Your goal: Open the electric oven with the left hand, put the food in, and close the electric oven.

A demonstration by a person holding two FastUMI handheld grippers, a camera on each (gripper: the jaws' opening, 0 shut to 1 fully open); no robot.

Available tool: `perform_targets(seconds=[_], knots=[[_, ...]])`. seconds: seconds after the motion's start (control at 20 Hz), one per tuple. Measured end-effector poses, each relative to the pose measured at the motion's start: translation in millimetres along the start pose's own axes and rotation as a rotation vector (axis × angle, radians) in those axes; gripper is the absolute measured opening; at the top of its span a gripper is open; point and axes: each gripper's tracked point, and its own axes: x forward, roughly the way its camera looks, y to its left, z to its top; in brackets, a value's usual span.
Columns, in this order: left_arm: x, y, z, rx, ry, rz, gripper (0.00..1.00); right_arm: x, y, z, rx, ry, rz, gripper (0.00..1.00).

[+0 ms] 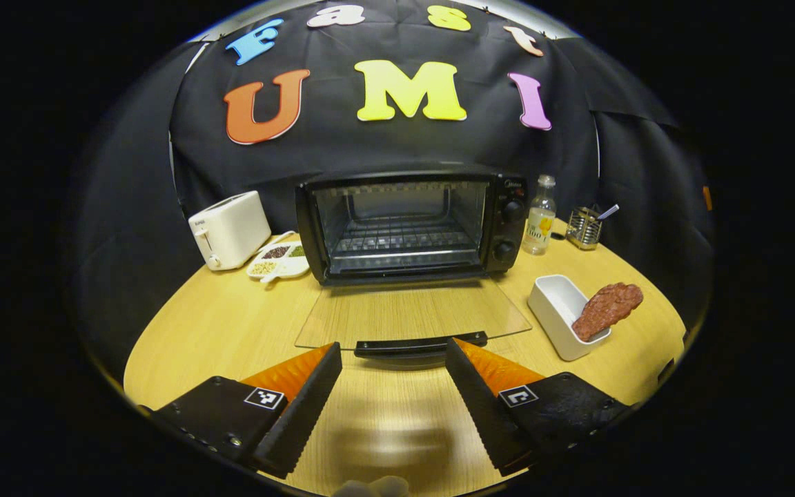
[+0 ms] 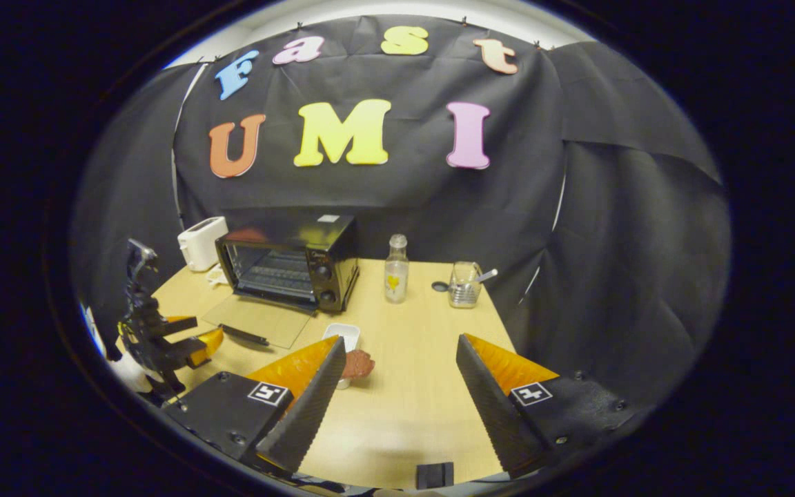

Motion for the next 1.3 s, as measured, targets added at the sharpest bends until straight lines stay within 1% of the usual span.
perform_targets(seconds=[0.15, 0.25, 0.4, 0.45, 0.5, 0.6, 0.7, 0.75, 0.8, 0.85, 0.9, 1.0, 1.05, 1.1, 1.2, 1.3], knots=[[-29, 4, 25, -0.026, -0.051, 0.017, 0.97, 37, 3, -26, 0.014, 0.078, 0.086, 1.0], [-51, 9, 41, -0.017, -0.078, 0.047, 0.97, 65, 6, -43, 0.028, 0.142, 0.141, 1.0], [-82, 10, 66, 0.009, -0.114, 0.102, 0.97, 101, 19, -66, 0.094, 0.246, 0.25, 0.92], [-91, 10, 72, 0.012, -0.123, 0.119, 0.97, 113, 25, -71, 0.12, 0.281, 0.289, 0.92], [-101, 9, 78, 0.014, -0.125, 0.138, 0.97, 123, 29, -77, 0.14, 0.321, 0.32, 0.87], [-120, 7, 87, 0.022, -0.132, 0.179, 0.96, 140, 39, -88, 0.18, 0.39, 0.392, 0.82], [-133, 3, 92, 0.032, -0.134, 0.212, 0.96, 156, 50, -97, 0.219, 0.451, 0.443, 0.67], [-139, 0, 95, 0.036, -0.137, 0.225, 0.96, 160, 55, -99, 0.245, 0.48, 0.469, 0.64], [-143, -3, 96, 0.039, -0.138, 0.238, 0.96, 162, 62, -101, 0.276, 0.507, 0.502, 0.64], [-149, -4, 97, 0.04, -0.138, 0.252, 0.96, 164, 67, -100, 0.308, 0.526, 0.527, 0.61], [-153, -6, 97, 0.036, -0.135, 0.261, 0.96, 167, 68, -100, 0.334, 0.54, 0.531, 0.44], [-156, -10, 93, 0.03, -0.119, 0.274, 0.97, 170, 68, -102, 0.408, 0.576, 0.534, 0.29], [-159, -9, 95, 0.033, -0.124, 0.285, 0.96, 167, 70, -99, 0.444, 0.591, 0.558, 0.22], [-162, -8, 97, 0.028, -0.129, 0.295, 0.96, 167, 71, -96, 0.455, 0.598, 0.569, 0.2], [-162, -7, 95, -0.003, -0.126, 0.302, 0.97, 165, 71, -88, 0.441, 0.585, 0.578, 0.16], [-165, -4, 97, -0.008, -0.126, 0.307, 0.96, 155, 74, -72, 0.447, 0.553, 0.589, 0.15]])
